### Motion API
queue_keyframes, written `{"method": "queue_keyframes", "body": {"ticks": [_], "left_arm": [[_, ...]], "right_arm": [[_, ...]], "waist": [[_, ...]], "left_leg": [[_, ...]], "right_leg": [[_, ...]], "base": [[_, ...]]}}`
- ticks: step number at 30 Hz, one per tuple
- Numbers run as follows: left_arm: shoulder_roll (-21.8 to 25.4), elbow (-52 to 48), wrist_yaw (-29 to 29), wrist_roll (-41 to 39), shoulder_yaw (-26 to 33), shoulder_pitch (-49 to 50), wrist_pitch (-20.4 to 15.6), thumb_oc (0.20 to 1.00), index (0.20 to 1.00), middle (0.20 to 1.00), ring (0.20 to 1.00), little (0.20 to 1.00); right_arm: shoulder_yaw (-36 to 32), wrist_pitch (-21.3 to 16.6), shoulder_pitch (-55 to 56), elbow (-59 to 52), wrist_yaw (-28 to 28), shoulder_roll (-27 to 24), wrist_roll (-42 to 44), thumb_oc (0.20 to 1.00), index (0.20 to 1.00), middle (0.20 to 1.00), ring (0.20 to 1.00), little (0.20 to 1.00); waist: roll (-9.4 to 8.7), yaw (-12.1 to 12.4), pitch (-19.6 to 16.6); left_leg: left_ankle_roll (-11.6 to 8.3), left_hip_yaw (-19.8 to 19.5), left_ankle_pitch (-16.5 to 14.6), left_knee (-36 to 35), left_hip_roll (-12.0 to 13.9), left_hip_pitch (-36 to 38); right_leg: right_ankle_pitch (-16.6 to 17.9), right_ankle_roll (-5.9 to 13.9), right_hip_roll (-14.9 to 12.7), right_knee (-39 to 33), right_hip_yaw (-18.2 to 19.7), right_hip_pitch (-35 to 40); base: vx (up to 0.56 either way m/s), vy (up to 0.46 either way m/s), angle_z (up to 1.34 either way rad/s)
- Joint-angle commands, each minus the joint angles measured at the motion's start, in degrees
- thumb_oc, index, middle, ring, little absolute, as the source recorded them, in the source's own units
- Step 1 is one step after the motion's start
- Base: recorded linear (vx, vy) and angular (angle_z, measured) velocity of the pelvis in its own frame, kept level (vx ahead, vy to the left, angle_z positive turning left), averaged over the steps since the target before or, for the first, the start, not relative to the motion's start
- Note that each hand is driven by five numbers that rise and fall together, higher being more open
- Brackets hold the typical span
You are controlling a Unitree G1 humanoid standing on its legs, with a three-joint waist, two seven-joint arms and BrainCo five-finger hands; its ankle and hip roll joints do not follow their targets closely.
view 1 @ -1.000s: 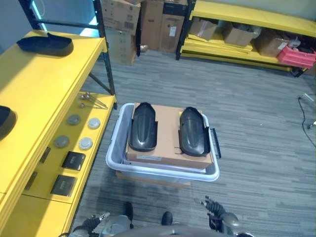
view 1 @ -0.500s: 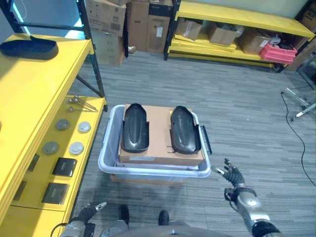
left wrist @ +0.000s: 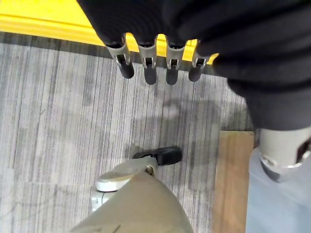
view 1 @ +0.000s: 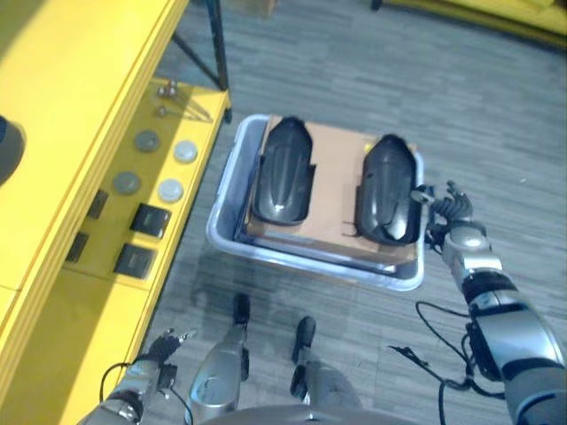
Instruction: Move parts from the plastic box to the shelf.
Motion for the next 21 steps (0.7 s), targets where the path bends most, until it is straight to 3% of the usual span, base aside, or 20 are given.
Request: {"method": "queue_keyframes", "body": {"ticks": [1, 8, 12, 13, 14, 15, 19, 21], "left_arm": [[-0.6, 2.9, -1.1, -3.4, -5.0, -1.5, -1.9, 1.0, 1.0, 1.0, 1.0, 1.0], [-0.2, 1.6, -1.8, -6.2, -6.6, -3.6, -1.7, 1.0, 1.0, 1.0, 1.0, 1.0], [-0.7, 2.1, -2.2, -6.6, -7.5, -3.9, -2.3, 1.0, 1.0, 1.0, 1.0, 1.0], [-0.8, 2.2, -2.3, -6.5, -7.5, -4.0, -2.4, 1.0, 1.0, 1.0, 1.0, 1.0], [-0.8, 2.4, -2.4, -6.3, -7.5, -4.1, -2.5, 1.0, 1.0, 1.0, 1.0, 1.0], [-0.8, 2.4, -2.5, -6.2, -7.6, -4.2, -2.4, 1.0, 1.0, 1.0, 1.0, 1.0], [-0.6, 2.7, -2.8, -5.4, -7.5, -4.1, -3.4, 1.0, 1.0, 1.0, 1.0, 1.0], [-0.5, 2.6, -2.6, -4.4, -7.4, -3.8, -5.2, 1.0, 1.0, 1.0, 1.0, 1.0]], "right_arm": [[2.7, 1.4, -0.5, 0.6, -4.9, -7.8, -2.4, 1.0, 1.0, 1.0, 1.0, 1.0], [5.6, 7.5, -4.2, 4.0, -5.9, -8.9, -5.4, 1.0, 1.0, 1.0, 1.0, 1.0], [6.2, 14.3, -2.6, 8.8, -2.4, -6.2, -7.6, 1.0, 1.0, 1.0, 1.0, 1.0], [6.4, 15.2, -2.2, 9.8, -0.1, -5.7, -8.2, 0.956, 0.956, 0.956, 0.956, 0.956], [7.1, 16.1, -1.9, 11.2, 2.4, -5.0, -9.5, 0.363, 0.363, 0.363, 0.363, 0.363], [7.7, 16.8, -1.8, 12.1, 3.9, -4.4, -10.5, 0.2, 0.2, 0.2, 0.2, 0.2], [8.8, 16.5, -1.3, 13.5, 5.0, -3.8, -9.1, 0.2, 0.2, 0.2, 0.2, 0.2], [8.1, 12.7, -0.1, 13.1, 3.3, -2.8, -7.1, 0.2, 0.2, 0.2, 0.2, 0.2]], "waist": [[2.43, -0.3, -2.0], [3.56, 0.1, 0.5], [4.37, 0.4, 1.8], [4.47, 0.5, 1.9], [4.58, 0.6, 2.0], [4.65, 0.6, 2.0], [4.85, 1.0, 2.0], [4.65, 1.0, 1.2]], "left_leg": [[-5.55, -2.1, -1.8, -2.0, 4.9, 1.5], [-5.79, -2.8, -1.5, -2.0, 4.6, -0.5], [-5.96, -3.2, -1.7, -2.0, 4.3, -0.9], [-5.96, -3.2, -1.7, -2.0, 4.3, -1.0], [-5.96, -3.2, -1.7, -2.0, 4.3, -1.0], [-6.02, -3.1, -1.7, -2.0, 4.3, -1.0], [-6.15, -3.2, -1.6, -2.0, 4.3, -1.0], [-6.45, -3.5, -1.7, -2.0, 4.3, -0.4]], "right_leg": [[-3.2, 3.22, -3.4, 1.7, -0.5, 0.7], [-3.4, 3.47, -3.9, 2.5, -0.4, -1.4], [-3.5, 3.69, -4.7, 3.1, -0.9, -2.2], [-3.4, 3.71, -4.8, 3.1, -0.9, -2.2], [-3.3, 3.72, -5.0, 3.0, -1.1, -2.2], [-3.2, 3.75, -5.2, 2.9, -1.1, -2.3], [-3.0, 3.76, -5.4, 2.8, -1.5, -2.1], [-3.1, 3.78, -5.4, 2.6, -1.7, -1.5]], "base": [[-0.01, 0.024, 0.08], [-0.01, 0.019, 0.01], [0.0, 0.0, 0.0], [0.0, 0.0, 0.0], [0.0, 0.0, 0.0], [0.0, 0.0, 0.0], [-0.01, -0.01, 0.03], [-0.04, -0.047, 0.14]]}}
